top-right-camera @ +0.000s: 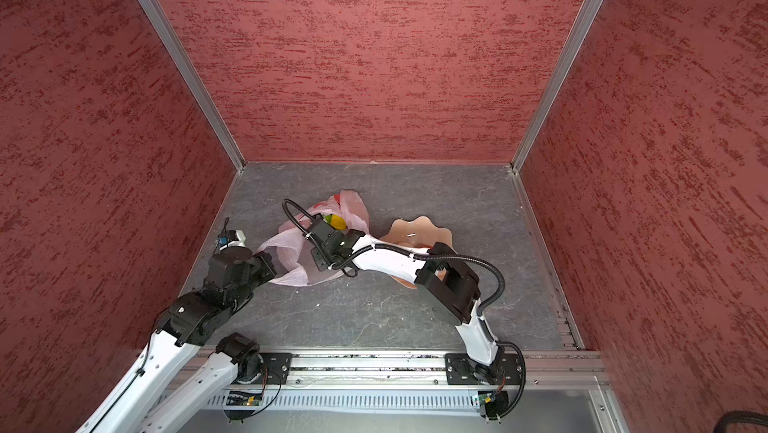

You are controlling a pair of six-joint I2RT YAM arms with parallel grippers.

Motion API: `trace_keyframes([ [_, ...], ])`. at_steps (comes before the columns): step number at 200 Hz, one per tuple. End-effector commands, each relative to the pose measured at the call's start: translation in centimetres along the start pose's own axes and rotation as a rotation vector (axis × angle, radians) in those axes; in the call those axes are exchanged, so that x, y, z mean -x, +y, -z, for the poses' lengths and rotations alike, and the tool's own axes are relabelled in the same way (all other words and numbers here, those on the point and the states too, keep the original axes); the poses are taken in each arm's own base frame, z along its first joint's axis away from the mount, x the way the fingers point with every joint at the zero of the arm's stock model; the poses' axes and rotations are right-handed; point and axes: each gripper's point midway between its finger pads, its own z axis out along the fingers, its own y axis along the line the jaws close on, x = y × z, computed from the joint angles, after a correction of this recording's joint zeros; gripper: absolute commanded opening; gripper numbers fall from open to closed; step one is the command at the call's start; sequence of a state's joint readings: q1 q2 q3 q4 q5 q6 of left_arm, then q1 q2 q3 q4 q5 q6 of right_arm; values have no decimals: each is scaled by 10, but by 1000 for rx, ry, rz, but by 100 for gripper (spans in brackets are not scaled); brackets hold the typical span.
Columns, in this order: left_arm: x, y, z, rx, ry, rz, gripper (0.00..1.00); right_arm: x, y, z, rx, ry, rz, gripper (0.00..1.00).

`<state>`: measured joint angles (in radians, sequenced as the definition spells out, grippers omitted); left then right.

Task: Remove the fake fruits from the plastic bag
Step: 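Lower the open right gripper into the bag toward the yellow lemon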

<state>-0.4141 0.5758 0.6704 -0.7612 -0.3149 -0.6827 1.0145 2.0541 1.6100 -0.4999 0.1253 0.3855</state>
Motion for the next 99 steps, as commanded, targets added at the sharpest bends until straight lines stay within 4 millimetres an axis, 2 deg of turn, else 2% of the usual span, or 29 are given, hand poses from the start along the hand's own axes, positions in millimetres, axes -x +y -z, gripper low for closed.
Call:
trace_keyframes([
  [1, 7, -6, 3, -32, -23, -1, 9, 5, -10, -12, -19, 8, -37, 41],
  [61, 5, -13, 4, -82, -23, 9, 9, 22, -40, -41, -123, 4, -61, 42],
  [99, -2, -14, 0, -102, -4, 8, 10, 40, -60, -45, -168, -41, -102, 45],
])
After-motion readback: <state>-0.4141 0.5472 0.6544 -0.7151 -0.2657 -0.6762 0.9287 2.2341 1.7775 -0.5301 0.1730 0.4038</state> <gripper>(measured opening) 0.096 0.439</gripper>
